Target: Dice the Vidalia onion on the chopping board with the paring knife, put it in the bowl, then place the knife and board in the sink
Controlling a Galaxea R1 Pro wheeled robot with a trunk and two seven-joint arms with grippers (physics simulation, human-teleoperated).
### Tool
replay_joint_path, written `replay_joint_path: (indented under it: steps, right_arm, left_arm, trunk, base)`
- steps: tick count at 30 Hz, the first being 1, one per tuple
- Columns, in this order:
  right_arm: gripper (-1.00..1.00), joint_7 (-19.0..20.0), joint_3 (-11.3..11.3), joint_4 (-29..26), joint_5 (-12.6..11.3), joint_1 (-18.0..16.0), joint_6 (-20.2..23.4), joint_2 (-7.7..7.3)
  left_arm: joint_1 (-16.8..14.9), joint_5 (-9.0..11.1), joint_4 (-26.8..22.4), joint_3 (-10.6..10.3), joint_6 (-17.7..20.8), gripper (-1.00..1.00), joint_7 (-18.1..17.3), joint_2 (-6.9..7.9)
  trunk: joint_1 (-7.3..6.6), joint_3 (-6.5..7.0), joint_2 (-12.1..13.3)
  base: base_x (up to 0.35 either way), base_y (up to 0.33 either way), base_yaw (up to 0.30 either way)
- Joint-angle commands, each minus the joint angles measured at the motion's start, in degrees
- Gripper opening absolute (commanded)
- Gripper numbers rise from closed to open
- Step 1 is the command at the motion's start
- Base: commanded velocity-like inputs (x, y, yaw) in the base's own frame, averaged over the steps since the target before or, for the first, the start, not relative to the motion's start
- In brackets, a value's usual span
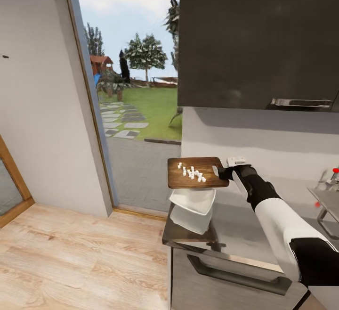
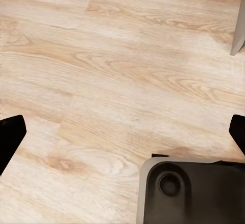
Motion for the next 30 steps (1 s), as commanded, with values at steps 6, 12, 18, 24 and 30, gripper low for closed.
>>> replay_joint_path:
  steps: [6, 12, 18, 24, 30]
  right_arm:
    - [-1.00, 0.0, 0.3, 0.0, -0.1, 0.0, 0.2, -0.11]
    - [-1.00, 0.0, 0.3, 0.6, 0.0, 0.0, -1.0, -0.17]
    - [-1.00, 0.2, 0.2, 0.9, -0.1, 0.0, -3.9, -0.23]
    - [-1.00, 0.2, 0.2, 1.0, -0.1, 0.0, -6.6, -0.40]
    - [-1.00, 0.2, 0.2, 1.2, -0.1, 0.0, -9.0, -0.53]
  left_arm:
    - [0.0, 0.6, -0.1, -0.5, -0.1, 1.00, 0.1, 0.04]
    - [0.0, 0.6, -0.1, -0.5, -0.1, 1.00, 0.1, 0.04]
    - [0.0, 0.6, -0.1, -0.5, -0.1, 1.00, 0.1, 0.12]
    - [0.0, 0.6, -0.1, -0.5, 0.0, 1.00, 0.1, 0.08]
    - [0.0, 0.6, 0.2, -0.5, -0.1, 1.00, 0.1, 0.04]
  trunk:
    - [0.04, -0.10, -0.1]
    - [0.04, -0.10, -0.1]
    - [0.04, -0.10, -0.1]
    - [0.04, -0.10, -0.1]
    - [0.04, -0.10, -0.1]
  base:
    - [0.000, 0.068, 0.000]
    - [0.000, 0.004, 0.000]
    - [0.000, 0.000, 0.000]
    - [0.000, 0.000, 0.000]
    - [0.000, 0.000, 0.000]
